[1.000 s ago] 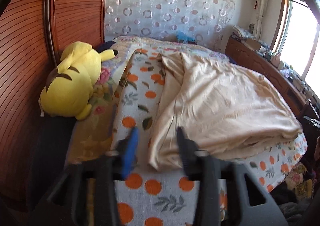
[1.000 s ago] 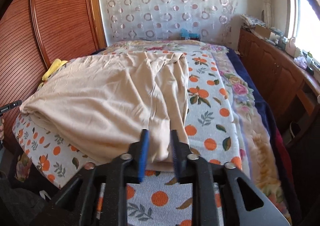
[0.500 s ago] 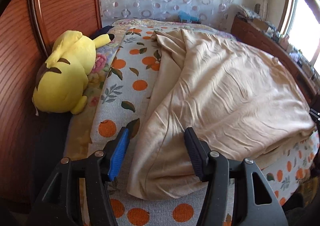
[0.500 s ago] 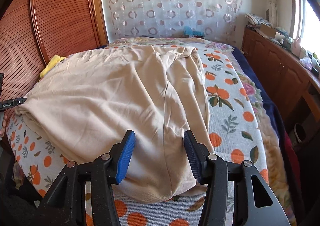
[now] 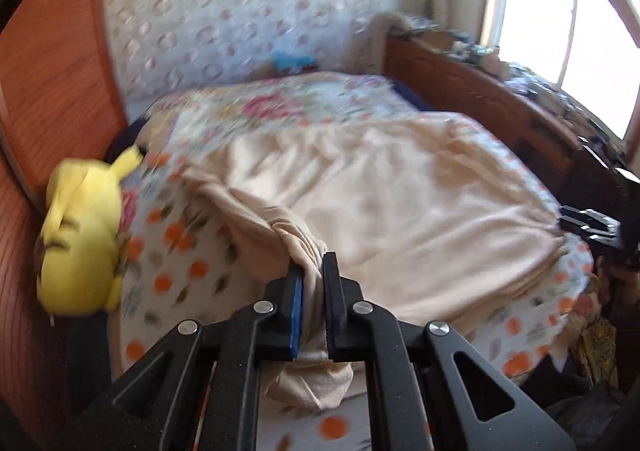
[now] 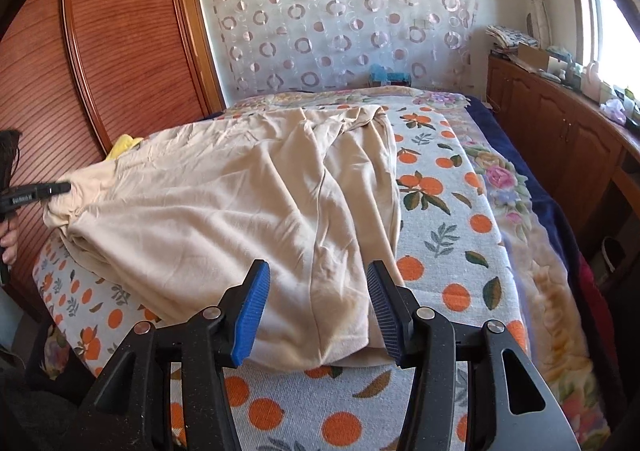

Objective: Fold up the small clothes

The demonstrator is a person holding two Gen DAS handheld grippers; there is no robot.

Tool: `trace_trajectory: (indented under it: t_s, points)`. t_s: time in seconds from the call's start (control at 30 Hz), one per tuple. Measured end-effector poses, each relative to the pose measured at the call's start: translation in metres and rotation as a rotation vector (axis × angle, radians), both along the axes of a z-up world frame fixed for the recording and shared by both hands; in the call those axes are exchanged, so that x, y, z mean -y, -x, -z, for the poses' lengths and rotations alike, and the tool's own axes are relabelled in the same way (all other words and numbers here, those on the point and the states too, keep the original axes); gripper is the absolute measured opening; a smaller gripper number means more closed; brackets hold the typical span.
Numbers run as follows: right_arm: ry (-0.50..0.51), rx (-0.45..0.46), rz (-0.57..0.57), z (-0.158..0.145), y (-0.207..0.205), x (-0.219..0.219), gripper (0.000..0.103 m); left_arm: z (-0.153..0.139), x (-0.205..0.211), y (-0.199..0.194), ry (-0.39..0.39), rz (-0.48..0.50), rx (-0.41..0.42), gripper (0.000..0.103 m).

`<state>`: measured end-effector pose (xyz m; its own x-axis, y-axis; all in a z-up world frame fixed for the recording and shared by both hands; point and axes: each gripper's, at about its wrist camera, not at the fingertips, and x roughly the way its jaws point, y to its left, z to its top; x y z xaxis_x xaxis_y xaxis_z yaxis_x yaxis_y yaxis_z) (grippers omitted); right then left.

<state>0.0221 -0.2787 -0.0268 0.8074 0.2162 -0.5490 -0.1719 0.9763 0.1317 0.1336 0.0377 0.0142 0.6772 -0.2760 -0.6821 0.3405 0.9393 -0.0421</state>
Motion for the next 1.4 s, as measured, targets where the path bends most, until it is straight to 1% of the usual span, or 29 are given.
trace_trajectory:
  t_s: [0.1,0.13,0.2,0.3,0.43,0.53,0.57,0.63,0.7,0.77,0.8,0.83,0.93,1.03,1.17,1.27,1.4]
  points:
    - [-0.011,0.01,0.006,0.0,0.005,0.004,0.053,-0.032,0.056,-0.008,0.011,0.121,0.035,0.01]
    - [-0.014,0.013,0.009,0.0,0.006,0.006,0.053,-0.037,0.071,-0.013,0.013,0.155,0.034,0.01]
    - [-0.02,0.013,0.017,0.0,0.011,0.01,0.053,-0.047,0.117,-0.02,0.006,0.238,0.036,0.01]
    - [-0.031,0.02,0.033,-0.001,0.017,0.019,0.053,-0.054,0.177,-0.031,0.004,0.341,0.02,0.01]
    - [-0.043,0.026,0.052,-0.003,0.028,0.036,0.053,-0.06,0.231,-0.029,0.03,0.443,-0.008,0.01]
    - [-0.045,0.023,0.059,-0.002,0.032,0.043,0.053,-0.063,0.246,-0.027,0.041,0.48,-0.021,0.011]
    - [-0.044,0.022,0.059,-0.002,0.034,0.044,0.053,-0.065,0.248,-0.026,0.05,0.497,-0.02,0.015]
    - [-0.047,0.02,0.058,-0.002,0.034,0.045,0.053,-0.07,0.248,-0.023,0.058,0.506,-0.016,0.046]
    - [-0.05,0.017,0.053,-0.002,0.032,0.045,0.053,-0.074,0.238,-0.025,0.052,0.491,-0.007,0.051]
    - [-0.052,0.019,0.047,-0.004,0.03,0.043,0.053,-0.073,0.233,-0.031,0.048,0.467,-0.002,0.06]
    - [-0.052,0.021,0.042,-0.005,0.028,0.041,0.053,-0.072,0.225,-0.035,0.045,0.45,-0.001,0.066]
    - [-0.052,0.025,0.036,-0.007,0.025,0.038,0.053,-0.07,0.218,-0.039,0.047,0.431,-0.002,0.069]
    - [-0.048,0.027,0.005,-0.013,0.009,0.029,0.053,-0.061,0.194,-0.054,0.036,0.366,-0.008,0.071]
    - [-0.024,0.03,-0.036,-0.02,-0.01,0.018,0.053,-0.049,0.16,-0.068,-0.011,0.285,-0.009,0.071]
    - [0.015,0.027,-0.104,-0.031,-0.044,0.002,0.053,-0.031,0.117,-0.09,-0.023,0.194,-0.013,0.071]
    - [0.04,0.019,-0.173,-0.044,-0.077,-0.018,0.053,-0.018,0.095,-0.104,-0.02,0.157,-0.021,0.071]
    - [0.074,-0.01,-0.257,-0.051,-0.128,-0.05,0.053,-0.004,0.072,-0.12,-0.024,0.111,-0.01,0.071]
